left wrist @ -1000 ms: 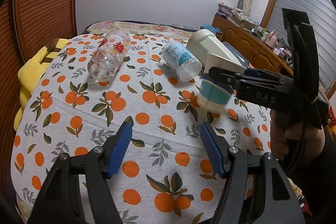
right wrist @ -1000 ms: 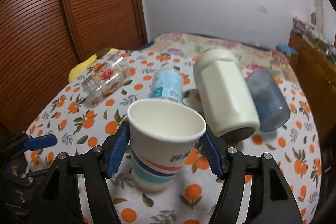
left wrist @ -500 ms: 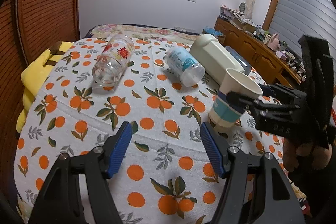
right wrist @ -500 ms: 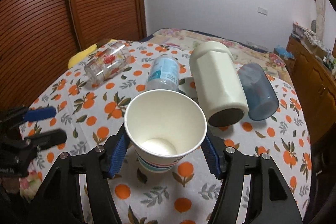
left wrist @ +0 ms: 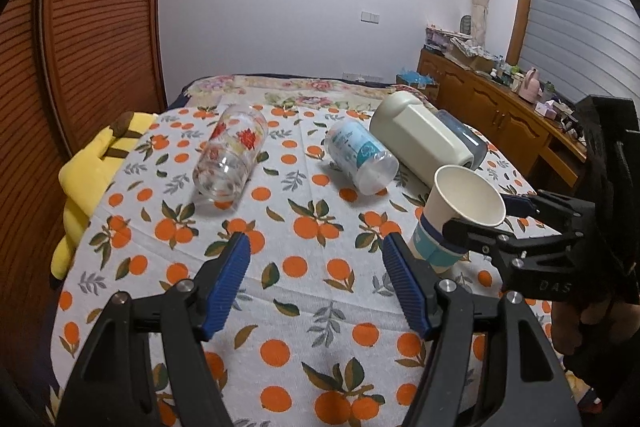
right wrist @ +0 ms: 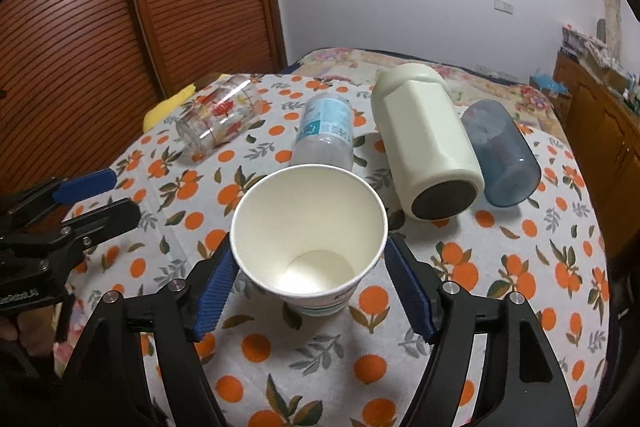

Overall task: Flip cup upright
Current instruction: 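Lower the upright cup onto the bed and open the right gripper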

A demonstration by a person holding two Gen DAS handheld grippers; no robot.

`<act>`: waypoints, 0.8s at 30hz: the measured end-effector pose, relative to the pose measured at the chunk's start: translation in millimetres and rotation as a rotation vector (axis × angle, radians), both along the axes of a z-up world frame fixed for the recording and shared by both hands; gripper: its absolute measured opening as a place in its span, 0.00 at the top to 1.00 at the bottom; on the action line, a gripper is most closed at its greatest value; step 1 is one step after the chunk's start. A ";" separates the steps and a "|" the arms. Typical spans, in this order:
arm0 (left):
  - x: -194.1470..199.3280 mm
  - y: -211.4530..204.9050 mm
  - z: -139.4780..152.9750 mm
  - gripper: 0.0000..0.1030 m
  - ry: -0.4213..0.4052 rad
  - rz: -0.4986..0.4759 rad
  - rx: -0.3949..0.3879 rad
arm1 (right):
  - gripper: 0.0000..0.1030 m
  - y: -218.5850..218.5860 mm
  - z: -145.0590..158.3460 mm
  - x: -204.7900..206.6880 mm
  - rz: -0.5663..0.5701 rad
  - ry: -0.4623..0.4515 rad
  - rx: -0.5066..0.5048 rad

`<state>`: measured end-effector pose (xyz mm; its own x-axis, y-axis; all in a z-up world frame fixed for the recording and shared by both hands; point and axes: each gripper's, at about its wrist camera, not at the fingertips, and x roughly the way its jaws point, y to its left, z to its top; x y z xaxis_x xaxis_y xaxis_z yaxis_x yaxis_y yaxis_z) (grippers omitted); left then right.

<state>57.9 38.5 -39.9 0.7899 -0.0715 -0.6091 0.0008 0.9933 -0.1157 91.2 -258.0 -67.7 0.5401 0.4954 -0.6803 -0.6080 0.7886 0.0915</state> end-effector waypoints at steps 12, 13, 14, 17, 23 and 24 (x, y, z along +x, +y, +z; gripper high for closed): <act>-0.1 -15.4 25.0 0.31 -0.038 0.009 0.067 | 0.13 -31.2 29.2 -17.1 -0.072 -0.072 0.109; 0.0 -17.6 26.8 0.31 -0.040 0.009 0.071 | 0.13 -34.2 31.6 -18.1 -0.079 -0.080 0.113; 0.0 -20.3 28.4 0.30 -0.043 0.008 0.076 | 0.12 -38.5 35.3 -20.5 -0.095 -0.095 0.119; 0.0 -30.0 32.9 0.24 -0.060 0.003 0.099 | 0.09 -49.7 42.1 -24.7 -0.134 -0.127 0.130; -2.5 -43.6 39.4 0.14 -0.103 -0.020 0.108 | 0.00 -67.7 50.1 -31.7 -0.204 -0.185 0.158; -3.3 -45.9 40.4 0.13 -0.112 -0.023 0.110 | 0.00 -70.0 50.3 -32.9 -0.218 -0.190 0.154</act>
<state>54.5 -7.4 0.5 0.8524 -0.0285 -0.5221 0.0309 0.9995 -0.0041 58.2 -328.0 -17.3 0.7548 0.4436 -0.4833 -0.4441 0.8877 0.1212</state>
